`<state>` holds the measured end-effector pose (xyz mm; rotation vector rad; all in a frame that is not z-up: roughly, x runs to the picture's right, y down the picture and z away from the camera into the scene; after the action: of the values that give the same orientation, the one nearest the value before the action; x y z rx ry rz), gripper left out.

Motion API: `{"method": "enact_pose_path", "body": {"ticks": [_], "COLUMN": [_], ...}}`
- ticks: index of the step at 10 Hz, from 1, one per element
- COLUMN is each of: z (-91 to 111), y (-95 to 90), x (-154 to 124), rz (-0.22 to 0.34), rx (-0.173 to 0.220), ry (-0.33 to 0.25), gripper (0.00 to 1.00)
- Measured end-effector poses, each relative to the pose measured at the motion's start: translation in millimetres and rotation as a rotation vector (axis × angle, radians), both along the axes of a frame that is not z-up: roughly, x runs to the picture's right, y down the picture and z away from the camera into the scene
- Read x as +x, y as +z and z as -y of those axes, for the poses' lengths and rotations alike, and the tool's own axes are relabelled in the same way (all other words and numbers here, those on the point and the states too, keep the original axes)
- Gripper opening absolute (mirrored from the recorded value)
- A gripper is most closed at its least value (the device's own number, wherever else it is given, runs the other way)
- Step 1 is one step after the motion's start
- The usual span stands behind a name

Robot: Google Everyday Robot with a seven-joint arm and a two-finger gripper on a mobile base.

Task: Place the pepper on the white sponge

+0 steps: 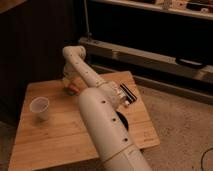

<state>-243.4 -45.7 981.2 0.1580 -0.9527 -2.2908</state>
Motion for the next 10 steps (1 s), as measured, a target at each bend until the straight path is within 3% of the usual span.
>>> {"method": "enact_pose_path", "body": {"ticks": [10], "z": [5], "y": [15.2], "x": [15], "rz": [-0.018], "rx": [-0.021], "ry": [0.055], "gripper": [0.27]}}
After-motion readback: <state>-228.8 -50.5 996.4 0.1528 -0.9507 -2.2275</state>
